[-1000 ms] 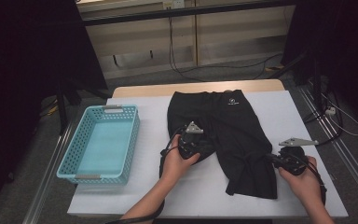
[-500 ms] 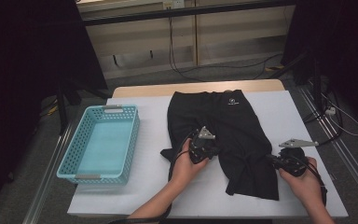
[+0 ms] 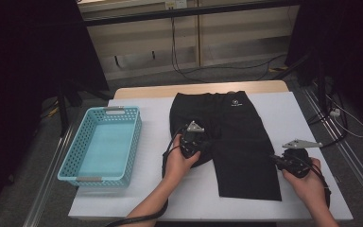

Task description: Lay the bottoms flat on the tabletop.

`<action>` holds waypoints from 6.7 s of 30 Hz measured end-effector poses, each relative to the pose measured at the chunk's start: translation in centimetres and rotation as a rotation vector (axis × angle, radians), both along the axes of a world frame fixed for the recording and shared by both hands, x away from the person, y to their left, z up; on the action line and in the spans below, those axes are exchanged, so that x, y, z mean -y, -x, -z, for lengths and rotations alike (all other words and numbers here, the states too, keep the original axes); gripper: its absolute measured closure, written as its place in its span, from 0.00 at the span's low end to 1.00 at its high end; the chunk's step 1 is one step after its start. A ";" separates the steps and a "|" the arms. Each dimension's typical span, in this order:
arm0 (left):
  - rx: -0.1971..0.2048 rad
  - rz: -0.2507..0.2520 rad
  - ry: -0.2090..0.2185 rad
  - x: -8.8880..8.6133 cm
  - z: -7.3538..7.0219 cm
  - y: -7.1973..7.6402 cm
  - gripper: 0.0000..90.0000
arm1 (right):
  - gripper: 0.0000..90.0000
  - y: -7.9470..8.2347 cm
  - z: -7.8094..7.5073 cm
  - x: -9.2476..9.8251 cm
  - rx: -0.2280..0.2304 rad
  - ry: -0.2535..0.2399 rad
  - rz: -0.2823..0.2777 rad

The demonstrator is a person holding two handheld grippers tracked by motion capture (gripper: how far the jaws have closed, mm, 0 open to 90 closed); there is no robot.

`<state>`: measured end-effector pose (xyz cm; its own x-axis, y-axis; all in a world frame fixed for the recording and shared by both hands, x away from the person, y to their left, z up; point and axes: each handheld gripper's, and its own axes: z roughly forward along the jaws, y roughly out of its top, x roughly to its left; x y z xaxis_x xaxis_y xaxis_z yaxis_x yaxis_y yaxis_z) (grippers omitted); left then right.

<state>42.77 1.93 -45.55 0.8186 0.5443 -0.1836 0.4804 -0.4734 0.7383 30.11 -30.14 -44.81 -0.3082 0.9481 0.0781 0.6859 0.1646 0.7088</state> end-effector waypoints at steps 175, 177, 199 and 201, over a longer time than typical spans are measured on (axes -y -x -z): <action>0.062 -0.056 -0.098 -7.5 -3.3 1.4 0.15 | 1.00 0.8 0.9 -8.4 -0.027 -0.033 -0.367; 0.060 -0.051 -0.094 -7.4 -3.4 1.4 0.15 | 0.99 0.7 0.9 -8.2 -0.030 -0.040 -0.360; 0.061 -0.050 -0.096 -7.3 -3.4 1.4 0.15 | 0.99 0.4 0.7 -10.2 0.001 0.013 -0.412; 0.065 -0.052 -0.089 -7.4 -3.6 1.4 0.15 | 0.99 0.8 0.4 -10.0 -0.009 -0.026 -0.441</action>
<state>41.41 9.28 -41.99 0.7975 0.5979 -0.0805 0.4586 -0.5141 0.7248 29.36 -20.18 -45.18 -0.6819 0.7240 0.1044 0.5602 0.4251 0.7109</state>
